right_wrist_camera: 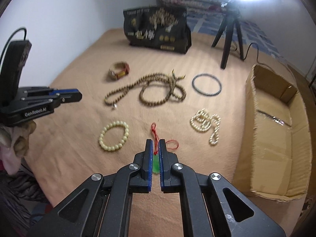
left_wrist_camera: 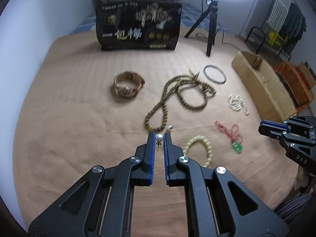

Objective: Organize jewelry
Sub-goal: 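Carry the pendant in the right tool and pearl in the left tool over the box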

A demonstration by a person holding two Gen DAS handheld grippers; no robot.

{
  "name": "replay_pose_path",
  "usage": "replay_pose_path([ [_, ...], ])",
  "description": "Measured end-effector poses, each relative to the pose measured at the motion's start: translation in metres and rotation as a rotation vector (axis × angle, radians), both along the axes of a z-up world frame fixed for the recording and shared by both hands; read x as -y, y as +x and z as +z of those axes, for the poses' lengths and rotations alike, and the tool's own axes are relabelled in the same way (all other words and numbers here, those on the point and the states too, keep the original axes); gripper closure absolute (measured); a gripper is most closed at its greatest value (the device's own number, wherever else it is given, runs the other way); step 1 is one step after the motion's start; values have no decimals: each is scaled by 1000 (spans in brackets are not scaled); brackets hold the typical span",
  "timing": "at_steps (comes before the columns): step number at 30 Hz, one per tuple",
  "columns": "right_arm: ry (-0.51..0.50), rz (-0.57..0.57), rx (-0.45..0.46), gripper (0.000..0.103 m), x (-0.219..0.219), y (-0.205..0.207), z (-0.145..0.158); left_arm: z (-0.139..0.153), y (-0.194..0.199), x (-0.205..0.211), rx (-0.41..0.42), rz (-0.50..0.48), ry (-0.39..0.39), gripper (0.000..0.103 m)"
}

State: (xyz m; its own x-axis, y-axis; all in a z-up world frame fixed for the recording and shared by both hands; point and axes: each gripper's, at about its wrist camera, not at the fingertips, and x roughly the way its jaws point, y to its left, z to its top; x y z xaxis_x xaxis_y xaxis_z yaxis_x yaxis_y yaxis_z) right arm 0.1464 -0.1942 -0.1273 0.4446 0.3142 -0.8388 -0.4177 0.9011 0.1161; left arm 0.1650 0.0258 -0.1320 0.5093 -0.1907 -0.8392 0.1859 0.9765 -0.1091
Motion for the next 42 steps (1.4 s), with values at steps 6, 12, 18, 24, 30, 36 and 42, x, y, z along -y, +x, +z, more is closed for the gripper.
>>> replay_pose_path([
  [6, 49, -29, 48, 99, 18, -4, 29, 21, -9, 20, 50, -24, -29, 97],
  [12, -4, 25, -67, 86, 6, -1, -13, 25, -14, 33, 51, -35, -41, 97],
  [18, -90, 65, -136, 66, -7, 4, -54, 26, -14, 31, 58, -23, -46, 97],
  [24, -125, 69, -161, 67, -15, 15, -69, 22, -11, 21, 46, -6, -41, 97],
  [30, -115, 68, -163, 89, -19, 16, -66, 22, -8, 14, 47, 12, -43, 97],
  [36, -63, 47, -91, 89, -10, 10, -32, 32, -7, 22, 71, 2, -54, 97],
  [42, -14, 3, 10, 89, 8, 8, 13, 45, -6, 49, 99, -36, -80, 97],
])
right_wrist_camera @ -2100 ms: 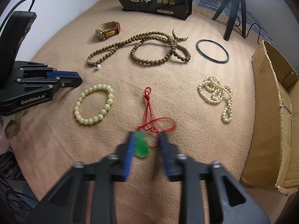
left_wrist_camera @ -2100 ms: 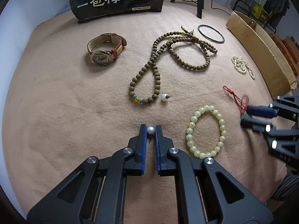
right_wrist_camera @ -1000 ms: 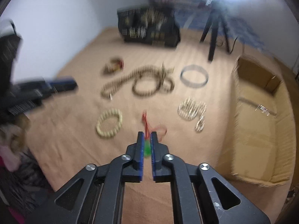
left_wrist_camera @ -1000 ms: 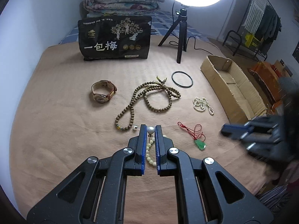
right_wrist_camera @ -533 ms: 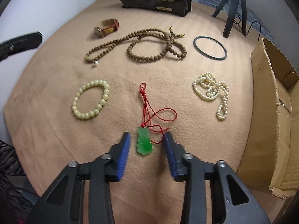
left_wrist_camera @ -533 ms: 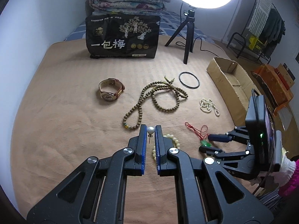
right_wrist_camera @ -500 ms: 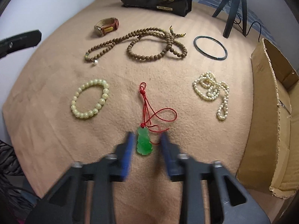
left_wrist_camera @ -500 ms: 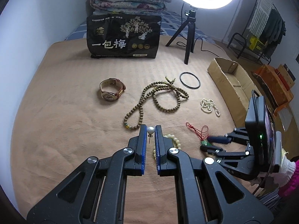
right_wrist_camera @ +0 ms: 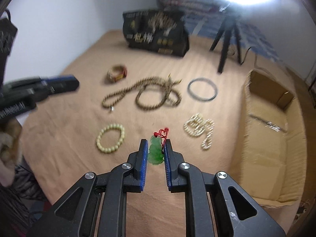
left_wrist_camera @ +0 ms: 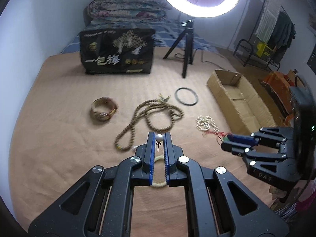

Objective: Organize jewelry
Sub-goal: 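Carry the pendant in the right tool and pearl in the left tool over the box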

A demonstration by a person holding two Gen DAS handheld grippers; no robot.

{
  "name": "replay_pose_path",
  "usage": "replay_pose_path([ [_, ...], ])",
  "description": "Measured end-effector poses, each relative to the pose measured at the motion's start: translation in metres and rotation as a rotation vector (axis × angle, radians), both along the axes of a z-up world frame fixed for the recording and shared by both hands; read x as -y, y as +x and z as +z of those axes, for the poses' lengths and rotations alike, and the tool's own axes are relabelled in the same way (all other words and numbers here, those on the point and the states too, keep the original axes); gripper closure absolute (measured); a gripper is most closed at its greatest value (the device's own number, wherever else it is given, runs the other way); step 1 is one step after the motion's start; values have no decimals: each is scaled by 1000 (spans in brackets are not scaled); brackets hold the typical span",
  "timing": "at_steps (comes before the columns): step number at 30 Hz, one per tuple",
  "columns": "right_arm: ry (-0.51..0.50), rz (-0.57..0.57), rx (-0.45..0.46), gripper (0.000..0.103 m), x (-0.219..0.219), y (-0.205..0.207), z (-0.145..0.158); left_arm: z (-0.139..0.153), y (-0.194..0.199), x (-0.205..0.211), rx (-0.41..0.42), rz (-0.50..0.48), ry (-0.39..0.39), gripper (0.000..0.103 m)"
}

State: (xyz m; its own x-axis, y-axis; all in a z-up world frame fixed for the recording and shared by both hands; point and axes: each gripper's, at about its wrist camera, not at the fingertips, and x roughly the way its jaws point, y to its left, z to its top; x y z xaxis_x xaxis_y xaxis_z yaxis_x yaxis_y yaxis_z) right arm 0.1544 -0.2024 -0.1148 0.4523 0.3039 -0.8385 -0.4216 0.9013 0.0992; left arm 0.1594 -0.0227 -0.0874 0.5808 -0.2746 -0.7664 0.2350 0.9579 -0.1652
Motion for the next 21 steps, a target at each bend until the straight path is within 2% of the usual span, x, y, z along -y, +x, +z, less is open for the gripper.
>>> replay_pose_path([
  [5, 26, -63, 65, 89, 31, -1, 29, 12, 2, 32, 26, -50, -34, 97],
  [10, 35, -148, 98, 89, 69, 7, 42, 15, 5, 65, 31, -88, -60, 97],
  [16, 36, -252, 122, 89, 120, 11, 50, 10, 12, 106, 21, -140, -79, 97],
  [21, 22, -325, 115, 89, 158, 16, 45, 3, 19, 137, 1, -168, -103, 97],
])
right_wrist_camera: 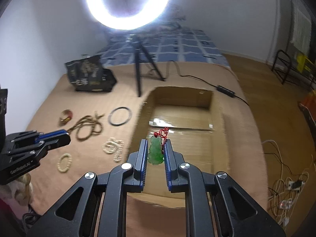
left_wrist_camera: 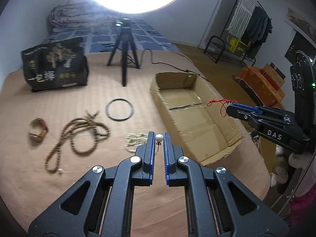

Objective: Organize jewelry
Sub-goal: 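Carry the pendant in the right tool and pearl in the left tool over the box, then open right tool to drop the pendant while left tool releases the pearl into the box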

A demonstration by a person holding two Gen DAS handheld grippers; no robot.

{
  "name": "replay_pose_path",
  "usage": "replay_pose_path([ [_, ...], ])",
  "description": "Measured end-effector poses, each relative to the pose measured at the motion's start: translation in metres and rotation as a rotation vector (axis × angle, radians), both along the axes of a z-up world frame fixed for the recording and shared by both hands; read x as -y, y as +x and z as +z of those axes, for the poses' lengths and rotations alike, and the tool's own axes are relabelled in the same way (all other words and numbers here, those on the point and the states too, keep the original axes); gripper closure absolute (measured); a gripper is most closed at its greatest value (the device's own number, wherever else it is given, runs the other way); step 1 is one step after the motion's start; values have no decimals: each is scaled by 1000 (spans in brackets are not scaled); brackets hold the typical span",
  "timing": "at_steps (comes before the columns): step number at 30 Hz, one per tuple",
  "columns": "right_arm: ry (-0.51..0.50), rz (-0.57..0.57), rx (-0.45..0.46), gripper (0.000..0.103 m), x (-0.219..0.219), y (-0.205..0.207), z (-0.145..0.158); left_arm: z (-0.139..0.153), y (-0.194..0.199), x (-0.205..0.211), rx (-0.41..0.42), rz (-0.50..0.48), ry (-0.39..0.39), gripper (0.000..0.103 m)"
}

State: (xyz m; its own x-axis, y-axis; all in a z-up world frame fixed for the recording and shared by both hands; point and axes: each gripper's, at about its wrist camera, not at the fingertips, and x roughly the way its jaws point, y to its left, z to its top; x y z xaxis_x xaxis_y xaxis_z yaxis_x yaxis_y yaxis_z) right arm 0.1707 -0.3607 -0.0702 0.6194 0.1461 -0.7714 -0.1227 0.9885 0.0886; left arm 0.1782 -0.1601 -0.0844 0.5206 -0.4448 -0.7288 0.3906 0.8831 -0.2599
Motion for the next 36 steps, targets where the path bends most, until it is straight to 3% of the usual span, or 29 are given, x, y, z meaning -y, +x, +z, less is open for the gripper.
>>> replay_pose_path([
  [11, 4, -53, -33, 89, 33, 4, -13, -16, 2, 65, -35, -110, -34, 97],
  [28, -11, -88, -34, 89, 39, 6, -19, -30, 10, 82, -70, -143, -51, 97],
  [29, -13, -90, -35, 88, 39, 6, -18, -31, 11, 83, -79, -146, -48, 92],
  [32, -25, -94, -26, 65, 38, 5, -17, -32, 11, 82, -84, -143, -54, 52],
  [33, -30, -94, -22, 60, 37, 5, -16, -30, 10, 81, -73, -138, -53, 50],
  [36, -44, -97, -9, 58, 35, 4, -14, -27, 9, 79, -57, -136, -42, 50],
])
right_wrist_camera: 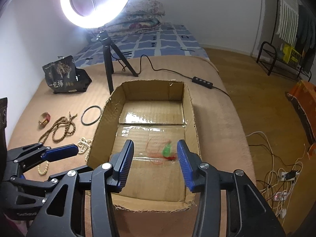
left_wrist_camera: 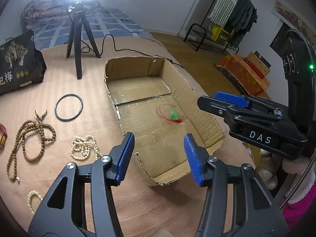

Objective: Organize jewelry
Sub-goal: 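Open right tool to drop the pendant while left tool releases the pearl into the box, then move both tools back toward the watch and the wooden bead mala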

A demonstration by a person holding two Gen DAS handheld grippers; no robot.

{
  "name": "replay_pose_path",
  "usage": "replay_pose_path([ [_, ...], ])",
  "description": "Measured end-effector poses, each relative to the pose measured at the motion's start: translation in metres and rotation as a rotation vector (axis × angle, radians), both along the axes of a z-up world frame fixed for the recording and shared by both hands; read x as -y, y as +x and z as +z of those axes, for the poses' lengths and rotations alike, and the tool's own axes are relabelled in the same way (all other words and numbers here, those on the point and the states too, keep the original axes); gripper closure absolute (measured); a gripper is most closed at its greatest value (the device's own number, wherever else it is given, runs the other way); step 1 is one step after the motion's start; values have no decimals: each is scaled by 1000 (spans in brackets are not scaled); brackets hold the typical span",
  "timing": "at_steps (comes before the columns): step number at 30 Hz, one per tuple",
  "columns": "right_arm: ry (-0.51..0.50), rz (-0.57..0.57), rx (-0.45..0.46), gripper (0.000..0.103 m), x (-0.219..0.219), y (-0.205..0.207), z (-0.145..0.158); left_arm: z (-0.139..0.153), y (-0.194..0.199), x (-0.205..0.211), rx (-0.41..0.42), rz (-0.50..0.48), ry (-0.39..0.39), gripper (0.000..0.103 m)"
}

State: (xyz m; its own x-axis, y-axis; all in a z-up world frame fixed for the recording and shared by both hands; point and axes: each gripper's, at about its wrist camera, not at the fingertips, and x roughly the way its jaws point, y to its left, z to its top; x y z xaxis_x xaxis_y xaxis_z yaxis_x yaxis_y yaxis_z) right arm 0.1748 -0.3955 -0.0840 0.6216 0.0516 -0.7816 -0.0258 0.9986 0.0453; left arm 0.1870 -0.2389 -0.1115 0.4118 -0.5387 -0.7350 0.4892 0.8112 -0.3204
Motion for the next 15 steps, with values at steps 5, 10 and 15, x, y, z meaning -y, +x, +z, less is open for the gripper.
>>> replay_pose_path([
  [5, -7, -18, 14, 48, 1, -1, 2, 1, -2, -3, 15, 3, 26, 50],
  [10, 0, -24, 23, 47, 1, -2, 6, 5, -4, -11, 34, 20, 51, 50],
  [15, -6, -25, 44, 42, -4, -7, 13, 14, -8, -30, 72, 62, 87, 50],
])
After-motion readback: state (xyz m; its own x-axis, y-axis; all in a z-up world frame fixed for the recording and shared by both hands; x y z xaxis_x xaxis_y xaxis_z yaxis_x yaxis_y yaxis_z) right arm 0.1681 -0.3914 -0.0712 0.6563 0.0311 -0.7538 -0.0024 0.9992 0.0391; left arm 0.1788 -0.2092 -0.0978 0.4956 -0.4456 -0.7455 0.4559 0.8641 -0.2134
